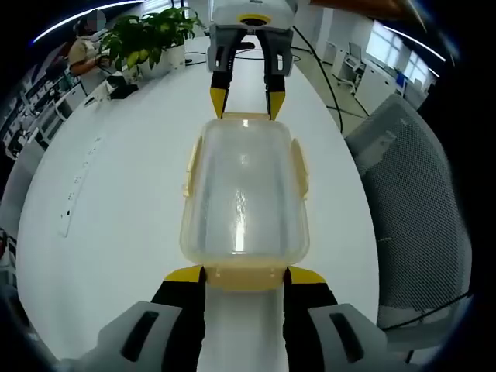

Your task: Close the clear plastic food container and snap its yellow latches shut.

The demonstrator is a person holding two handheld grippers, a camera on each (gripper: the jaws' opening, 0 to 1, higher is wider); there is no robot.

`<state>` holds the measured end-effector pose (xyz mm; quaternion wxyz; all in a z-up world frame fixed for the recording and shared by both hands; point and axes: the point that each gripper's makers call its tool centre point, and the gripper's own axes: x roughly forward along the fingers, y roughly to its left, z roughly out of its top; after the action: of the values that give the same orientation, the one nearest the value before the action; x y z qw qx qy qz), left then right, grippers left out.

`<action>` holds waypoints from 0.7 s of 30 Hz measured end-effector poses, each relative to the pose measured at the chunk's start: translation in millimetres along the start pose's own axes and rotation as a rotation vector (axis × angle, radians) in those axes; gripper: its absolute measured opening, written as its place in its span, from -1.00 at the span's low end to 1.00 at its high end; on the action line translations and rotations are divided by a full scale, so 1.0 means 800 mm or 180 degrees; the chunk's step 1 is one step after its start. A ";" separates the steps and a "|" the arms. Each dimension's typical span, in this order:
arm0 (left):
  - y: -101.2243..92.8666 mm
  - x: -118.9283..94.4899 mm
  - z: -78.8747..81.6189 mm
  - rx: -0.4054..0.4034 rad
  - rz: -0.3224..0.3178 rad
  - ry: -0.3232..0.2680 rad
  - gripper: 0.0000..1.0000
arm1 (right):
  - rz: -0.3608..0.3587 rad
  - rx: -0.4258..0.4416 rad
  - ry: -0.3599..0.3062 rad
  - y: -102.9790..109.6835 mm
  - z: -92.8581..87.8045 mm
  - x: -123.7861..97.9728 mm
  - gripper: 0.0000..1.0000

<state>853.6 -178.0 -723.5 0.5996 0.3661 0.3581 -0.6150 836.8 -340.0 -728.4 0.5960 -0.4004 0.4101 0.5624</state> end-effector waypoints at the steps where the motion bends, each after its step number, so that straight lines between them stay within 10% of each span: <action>1: -0.001 0.000 0.000 0.0000 -0.0003 0.0009 -0.34 | -0.0008 -0.0009 -0.0001 0.000 0.000 -0.001 -0.27; 21: -0.001 0.006 -0.002 0.0051 0.0049 -0.0018 -0.32 | -0.0112 0.0074 0.0084 0.001 -0.011 0.005 -0.27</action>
<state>852.7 -178.8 -728.7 0.6024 0.3719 0.3486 -0.6142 836.0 -347.3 -735.0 0.6050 -0.4079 0.4173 0.5417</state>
